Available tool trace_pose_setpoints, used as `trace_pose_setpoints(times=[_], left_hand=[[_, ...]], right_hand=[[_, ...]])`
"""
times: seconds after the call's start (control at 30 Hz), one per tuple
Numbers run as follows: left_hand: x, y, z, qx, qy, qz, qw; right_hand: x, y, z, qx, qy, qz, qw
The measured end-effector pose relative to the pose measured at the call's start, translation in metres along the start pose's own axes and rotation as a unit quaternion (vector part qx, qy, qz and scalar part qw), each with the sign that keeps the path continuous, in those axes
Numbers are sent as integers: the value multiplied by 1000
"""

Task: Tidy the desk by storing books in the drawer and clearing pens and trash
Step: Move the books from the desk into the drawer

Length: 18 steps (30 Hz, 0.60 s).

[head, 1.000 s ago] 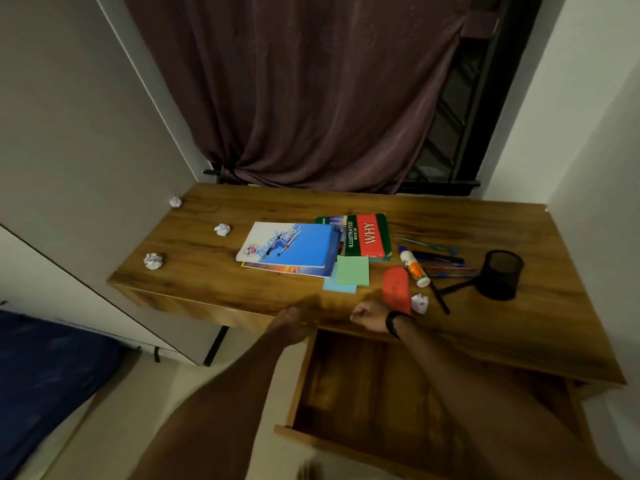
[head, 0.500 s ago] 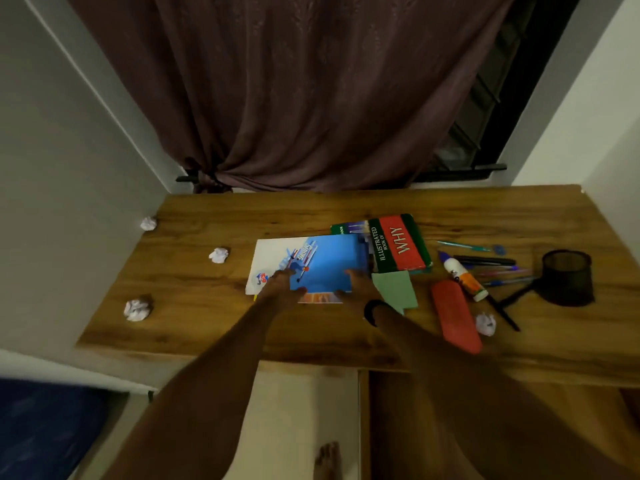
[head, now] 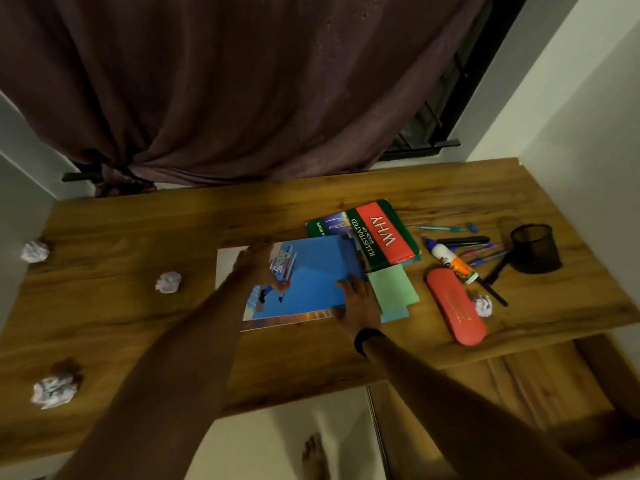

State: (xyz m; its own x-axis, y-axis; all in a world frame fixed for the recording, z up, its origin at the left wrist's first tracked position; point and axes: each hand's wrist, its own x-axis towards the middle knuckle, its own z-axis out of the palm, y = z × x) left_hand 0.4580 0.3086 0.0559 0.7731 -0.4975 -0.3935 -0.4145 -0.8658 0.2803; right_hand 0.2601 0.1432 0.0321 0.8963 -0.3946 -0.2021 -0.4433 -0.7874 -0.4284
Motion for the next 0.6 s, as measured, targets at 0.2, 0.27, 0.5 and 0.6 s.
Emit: trace_pose_setpoints(times=[0.2,0.27,0.5,0.6], left_hand=[[-3,-11,5,19,21,-42,999],[-7,-15,2,2,64,-42,997],[-32,-8,-28,-151,154,-29,976],[-35,5,-53,-243,132,-13,961]], right_hand=[[-2,-7,1,58,70,50,995],[-3,-11,2,118,88,91,985],[-2,-27,-8,308,140,224,914],[2,-28,-18,384,159,288,863]])
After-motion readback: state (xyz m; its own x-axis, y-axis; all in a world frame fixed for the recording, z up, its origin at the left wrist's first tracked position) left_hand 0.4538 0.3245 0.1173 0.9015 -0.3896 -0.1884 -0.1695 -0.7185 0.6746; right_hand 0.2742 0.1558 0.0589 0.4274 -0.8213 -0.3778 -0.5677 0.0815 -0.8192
